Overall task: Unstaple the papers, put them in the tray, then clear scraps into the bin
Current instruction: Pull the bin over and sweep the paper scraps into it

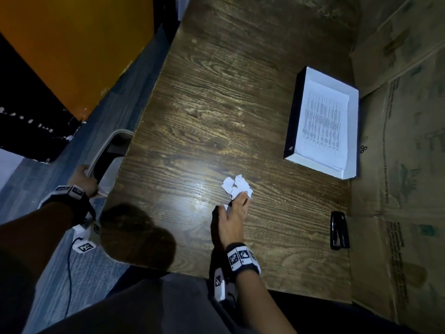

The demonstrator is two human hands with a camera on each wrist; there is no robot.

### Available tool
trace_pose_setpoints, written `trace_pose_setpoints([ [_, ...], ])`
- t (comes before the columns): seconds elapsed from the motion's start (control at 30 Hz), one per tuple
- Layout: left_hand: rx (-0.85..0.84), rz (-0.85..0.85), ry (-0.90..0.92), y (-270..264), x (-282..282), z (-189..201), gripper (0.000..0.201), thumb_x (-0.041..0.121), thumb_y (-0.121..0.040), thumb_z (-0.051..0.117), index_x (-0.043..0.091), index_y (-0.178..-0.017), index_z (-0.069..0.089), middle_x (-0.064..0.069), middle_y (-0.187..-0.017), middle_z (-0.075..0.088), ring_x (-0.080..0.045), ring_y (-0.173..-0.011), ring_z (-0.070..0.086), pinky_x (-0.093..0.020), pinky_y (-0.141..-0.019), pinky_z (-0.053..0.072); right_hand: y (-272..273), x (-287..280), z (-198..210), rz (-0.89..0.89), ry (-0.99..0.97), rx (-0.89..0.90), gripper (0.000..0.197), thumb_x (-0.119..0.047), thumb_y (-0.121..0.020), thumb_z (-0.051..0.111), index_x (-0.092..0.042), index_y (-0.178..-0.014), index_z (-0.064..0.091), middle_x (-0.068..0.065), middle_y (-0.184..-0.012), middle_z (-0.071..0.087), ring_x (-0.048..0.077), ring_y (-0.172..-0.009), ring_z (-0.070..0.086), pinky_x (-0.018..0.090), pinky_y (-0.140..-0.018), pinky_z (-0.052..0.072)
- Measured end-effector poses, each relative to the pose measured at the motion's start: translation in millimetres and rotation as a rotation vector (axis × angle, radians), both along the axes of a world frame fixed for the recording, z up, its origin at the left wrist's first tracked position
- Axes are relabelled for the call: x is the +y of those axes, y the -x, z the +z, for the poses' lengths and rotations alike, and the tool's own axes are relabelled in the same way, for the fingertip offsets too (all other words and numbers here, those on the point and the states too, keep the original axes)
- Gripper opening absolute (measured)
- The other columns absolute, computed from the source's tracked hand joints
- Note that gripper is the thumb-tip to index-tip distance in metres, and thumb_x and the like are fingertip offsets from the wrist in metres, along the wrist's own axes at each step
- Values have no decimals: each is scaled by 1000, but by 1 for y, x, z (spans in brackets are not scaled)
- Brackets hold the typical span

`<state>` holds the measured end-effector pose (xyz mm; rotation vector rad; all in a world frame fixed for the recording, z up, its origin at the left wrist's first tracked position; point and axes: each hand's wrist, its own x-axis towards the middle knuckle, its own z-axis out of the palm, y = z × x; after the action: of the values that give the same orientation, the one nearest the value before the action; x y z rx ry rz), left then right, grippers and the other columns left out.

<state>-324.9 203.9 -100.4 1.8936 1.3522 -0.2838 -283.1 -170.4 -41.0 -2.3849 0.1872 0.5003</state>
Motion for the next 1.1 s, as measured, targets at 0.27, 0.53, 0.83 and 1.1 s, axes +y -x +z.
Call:
trace_pose_setpoints([
  [0.27, -8, 27, 50, -4, 3, 4, 50, -4, -89, 43, 10, -137, 39, -35, -121, 55, -51, -105, 58, -50, -81, 51, -57, -140, -2, -345, 337, -11, 70, -22, -95, 46, 5, -148, 9, 22, -158, 9, 37, -147, 1, 41, -119, 8],
  [0.53, 28, 32, 60, -8, -2, 13, 52, -4, -91, 43, 14, -140, 38, -34, -126, 52, -52, -105, 58, -46, -78, 51, -62, -85, -13, -66, 422, 93, 73, -38, -96, 33, -1, -150, -2, 19, -158, -10, 36, -146, -11, 46, -119, -2],
  [0.83, 80, 12, 22, -5, 6, 3, 53, 2, -89, 45, 18, -138, 40, -32, -121, 57, -47, -100, 62, -49, -79, 54, -37, -30, 3, 179, 13, -24, 60, -28, -100, 35, -12, -152, 10, -3, -160, 4, 13, -147, -6, 30, -119, 1],
  [1.1, 67, -15, 3, 4, 17, -15, 53, 4, -82, 53, 21, -131, 42, -25, -118, 59, -43, -100, 62, -53, -86, 54, -12, -85, 21, -238, -618, 466, 56, -40, -89, 41, 4, -70, 69, 23, -66, 69, 29, -53, 63, 28, -52, 47],
])
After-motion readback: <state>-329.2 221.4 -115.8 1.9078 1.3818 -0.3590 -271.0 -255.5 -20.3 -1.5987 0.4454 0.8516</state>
